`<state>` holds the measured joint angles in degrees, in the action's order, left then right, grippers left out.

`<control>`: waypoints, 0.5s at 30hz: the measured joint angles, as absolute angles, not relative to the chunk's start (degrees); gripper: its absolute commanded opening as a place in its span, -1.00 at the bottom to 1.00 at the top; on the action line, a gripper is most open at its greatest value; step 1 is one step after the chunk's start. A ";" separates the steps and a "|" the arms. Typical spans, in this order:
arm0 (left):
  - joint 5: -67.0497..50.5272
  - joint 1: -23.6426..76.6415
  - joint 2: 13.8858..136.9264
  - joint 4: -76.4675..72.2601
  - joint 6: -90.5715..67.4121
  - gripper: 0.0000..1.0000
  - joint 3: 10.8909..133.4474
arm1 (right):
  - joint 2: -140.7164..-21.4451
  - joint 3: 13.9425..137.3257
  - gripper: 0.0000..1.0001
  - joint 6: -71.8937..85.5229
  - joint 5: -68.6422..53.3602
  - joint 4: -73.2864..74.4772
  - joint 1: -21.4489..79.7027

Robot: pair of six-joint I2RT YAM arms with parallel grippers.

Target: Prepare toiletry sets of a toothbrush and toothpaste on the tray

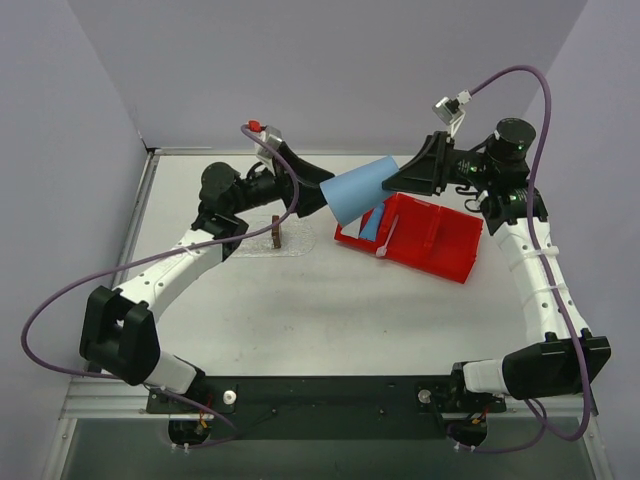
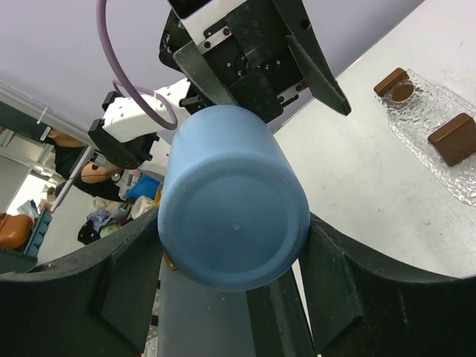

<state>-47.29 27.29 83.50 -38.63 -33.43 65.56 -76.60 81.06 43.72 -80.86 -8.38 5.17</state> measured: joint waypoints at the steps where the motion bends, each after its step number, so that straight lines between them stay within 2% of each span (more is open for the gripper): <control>1: -47.31 27.31 83.96 -39.42 -34.50 0.32 65.56 | -76.60 80.97 -1.00 43.48 -80.86 -8.32 5.37; 5: -47.64 27.66 85.45 -41.60 -38.24 -0.02 65.52 | -76.60 80.31 -1.00 42.83 -80.31 -8.12 5.72; 6: -47.68 27.88 85.67 -42.30 -39.09 -0.18 65.34 | -76.60 80.18 -1.00 42.74 -80.27 -7.99 5.69; 9: -47.92 28.60 86.08 -45.06 -42.06 -0.38 64.38 | -76.58 79.66 -1.00 42.17 -79.96 -7.90 5.78; 12: -47.92 29.23 86.32 -47.94 -45.23 -0.77 63.07 | -76.58 79.05 -1.00 41.56 -79.85 -7.51 5.80; 13: -47.90 29.32 86.39 -48.58 -45.74 -0.99 62.81 | -76.58 78.94 -0.98 41.52 -79.92 -7.22 5.80; 15: -48.05 29.34 86.46 -49.63 -46.44 -1.00 62.46 | -76.58 78.91 -0.80 41.10 -79.90 -5.85 5.80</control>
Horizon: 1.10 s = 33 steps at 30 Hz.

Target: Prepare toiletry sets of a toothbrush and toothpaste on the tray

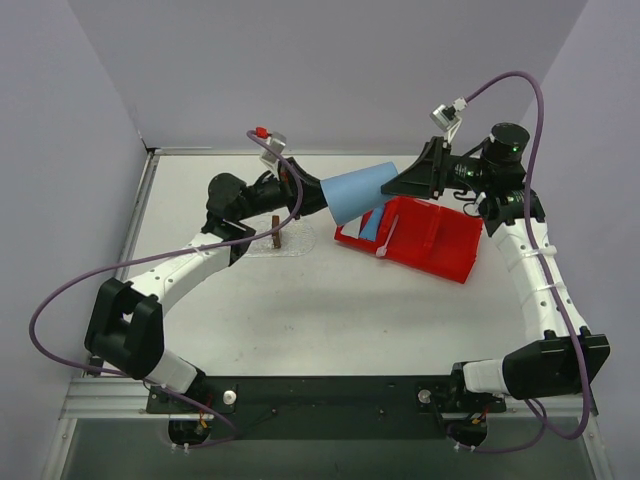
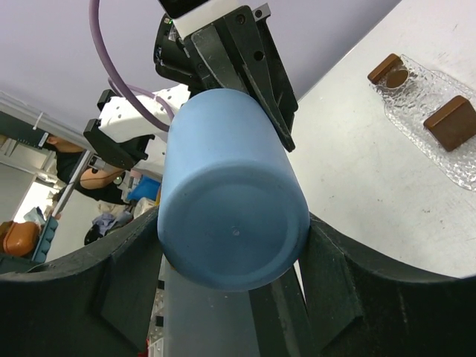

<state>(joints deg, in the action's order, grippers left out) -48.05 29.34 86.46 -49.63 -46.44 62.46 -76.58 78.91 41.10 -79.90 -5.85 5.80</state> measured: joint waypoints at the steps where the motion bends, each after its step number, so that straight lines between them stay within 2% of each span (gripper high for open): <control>1: -48.10 29.28 86.48 -50.02 -46.68 -1.00 62.39 | -76.58 78.91 -0.73 40.73 -79.96 -5.30 5.78; 5: -48.58 29.23 86.48 -49.87 -46.92 -1.00 62.26 | -76.38 78.91 -0.23 38.30 -80.07 -2.48 5.78; 7: -48.99 29.15 86.48 -49.25 -46.57 -1.00 62.26 | -76.27 78.91 -0.10 37.08 -80.14 -1.19 5.78; 8: -49.17 29.08 86.48 -48.82 -46.13 -1.00 62.26 | -76.25 78.91 0.08 36.49 -80.14 -0.51 5.78; 11: -49.52 28.82 86.37 -46.63 -44.49 -1.00 62.30 | -76.25 78.91 0.26 35.03 -80.09 1.91 5.67; 17: -50.30 27.73 84.73 -42.17 -41.41 -1.00 62.30 | -76.25 78.91 0.35 32.53 -79.40 4.56 4.32; 26: -50.26 20.60 83.77 -35.79 -36.47 -1.00 62.33 | -76.25 78.91 0.48 30.85 -78.85 5.45 -0.30; 33: -45.50 19.42 84.09 -11.90 -20.01 -1.00 70.81 | -75.72 79.26 0.48 24.51 -76.86 12.40 -3.09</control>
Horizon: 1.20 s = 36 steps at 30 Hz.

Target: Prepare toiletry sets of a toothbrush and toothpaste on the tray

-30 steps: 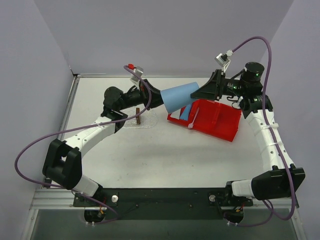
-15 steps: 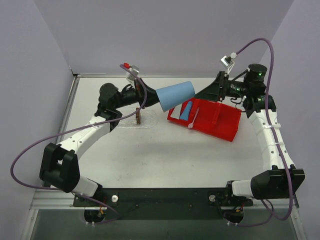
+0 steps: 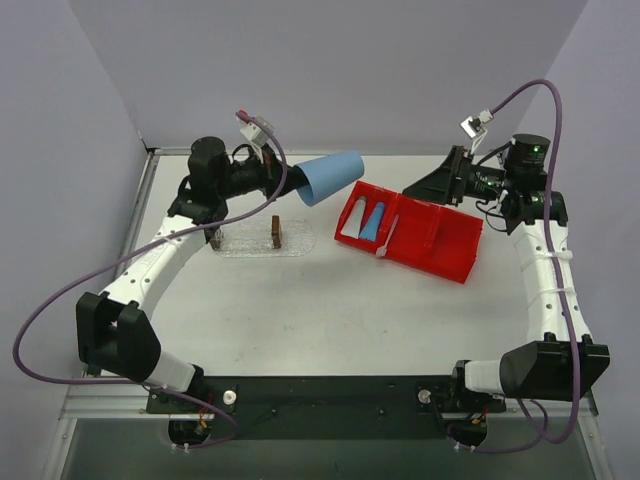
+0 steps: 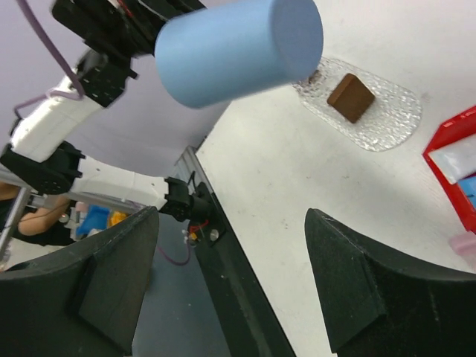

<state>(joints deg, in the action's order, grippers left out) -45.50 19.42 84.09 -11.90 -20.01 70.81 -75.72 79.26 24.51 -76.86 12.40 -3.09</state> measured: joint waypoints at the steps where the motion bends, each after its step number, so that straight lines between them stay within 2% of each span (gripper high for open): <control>1: -44.07 19.38 84.33 -8.03 -17.50 -1.00 72.95 | -75.68 79.81 0.48 22.33 -76.05 15.00 -3.38; 10: -29.89 19.27 91.24 25.26 1.43 -1.00 93.45 | -74.74 82.15 0.47 8.95 -67.90 31.00 -3.40; 20: -17.12 20.16 110.41 54.96 10.35 -1.00 115.96 | -73.73 80.12 0.47 3.64 -63.16 35.64 -3.40; 29: -10.33 23.27 122.26 70.48 14.28 -1.00 129.49 | -73.25 77.69 0.46 1.67 -61.89 36.88 -3.40; 36: -7.20 25.12 127.87 75.75 15.99 -1.00 137.03 | -72.82 75.94 0.46 -0.36 -61.23 37.43 -3.40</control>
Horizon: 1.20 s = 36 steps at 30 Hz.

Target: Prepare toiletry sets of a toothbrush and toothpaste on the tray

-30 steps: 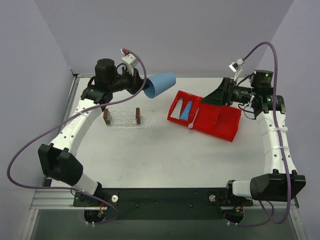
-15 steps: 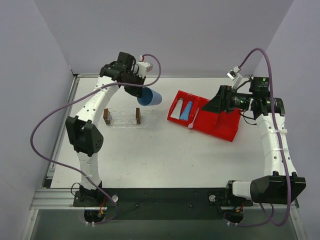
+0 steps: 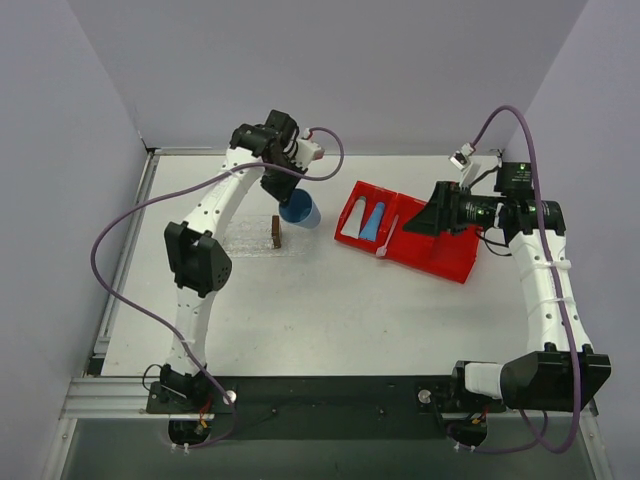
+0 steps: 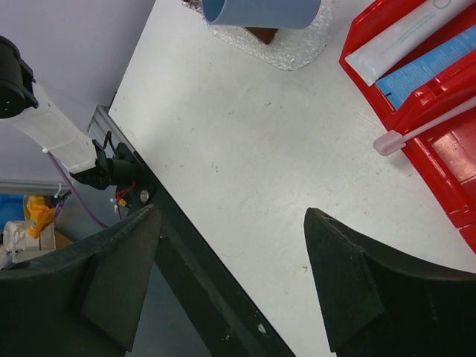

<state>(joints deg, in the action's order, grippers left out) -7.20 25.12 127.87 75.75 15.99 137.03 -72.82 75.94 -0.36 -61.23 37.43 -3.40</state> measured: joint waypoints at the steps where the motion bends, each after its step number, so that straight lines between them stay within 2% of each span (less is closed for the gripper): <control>1: -6.76 25.17 128.62 76.12 16.25 -1.00 138.08 | -72.71 75.70 0.46 -0.56 -61.21 37.54 -3.40; 22: -2.96 26.00 134.91 77.03 20.84 -1.00 142.82 | -72.62 72.77 0.46 -3.66 -60.80 37.80 -3.40; 36: -2.72 26.55 134.04 77.08 23.11 -1.00 138.19 | -72.62 72.40 0.45 -4.47 -60.80 37.80 -3.40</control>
